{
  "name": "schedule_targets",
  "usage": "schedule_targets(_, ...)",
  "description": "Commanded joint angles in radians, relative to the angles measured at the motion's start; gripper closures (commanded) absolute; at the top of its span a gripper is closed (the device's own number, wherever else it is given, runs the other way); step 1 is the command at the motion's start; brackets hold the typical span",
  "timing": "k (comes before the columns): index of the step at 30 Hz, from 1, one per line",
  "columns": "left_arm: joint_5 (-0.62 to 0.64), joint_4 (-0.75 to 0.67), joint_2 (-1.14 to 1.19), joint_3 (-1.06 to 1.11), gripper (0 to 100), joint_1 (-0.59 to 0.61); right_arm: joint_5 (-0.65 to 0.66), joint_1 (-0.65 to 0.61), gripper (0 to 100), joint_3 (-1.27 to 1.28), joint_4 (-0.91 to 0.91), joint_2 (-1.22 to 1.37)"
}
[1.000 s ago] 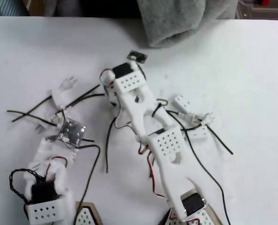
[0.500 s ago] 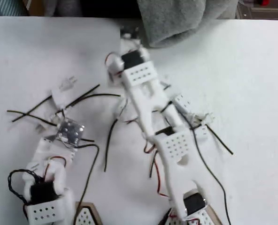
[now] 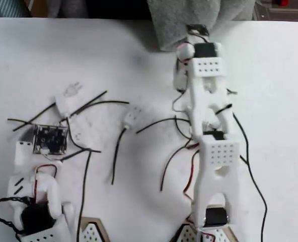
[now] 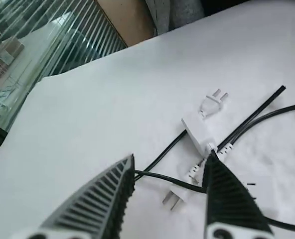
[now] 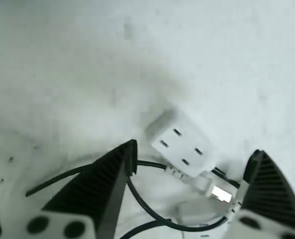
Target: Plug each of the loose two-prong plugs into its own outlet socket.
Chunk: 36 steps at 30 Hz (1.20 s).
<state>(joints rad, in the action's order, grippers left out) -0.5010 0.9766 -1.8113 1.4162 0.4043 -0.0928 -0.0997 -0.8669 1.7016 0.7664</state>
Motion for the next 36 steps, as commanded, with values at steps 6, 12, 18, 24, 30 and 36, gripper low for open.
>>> schedule_targets(6, 0.086, -0.135, 0.501, -0.356, 77, 0.050, 0.005, 0.042, 67.0, 0.230, -0.232, 0.024)
schedule_targets(12, 0.147, -0.012, 1.009, -0.704, 77, 0.065, 0.009, 0.045, 67.3, 0.262, -0.317, 0.062)
schedule_targets(18, -0.080, 0.158, 1.417, -1.002, 77, 0.068, 0.012, 0.045, 68.0, 0.262, -0.332, 0.071)
schedule_targets(24, -0.384, 0.287, 1.692, -1.189, 77, 0.068, 0.012, 0.045, 68.0, 0.264, -0.334, 0.071)
schedule_targets(30, -0.313, 0.166, 1.862, -1.356, 77, 0.033, 0.012, 0.042, 68.0, 0.264, -0.335, 0.073)
schedule_targets(36, -0.272, 0.144, 2.074, -1.576, 77, -0.101, 0.009, 0.041, 68.0, 0.264, -0.335, 0.073)
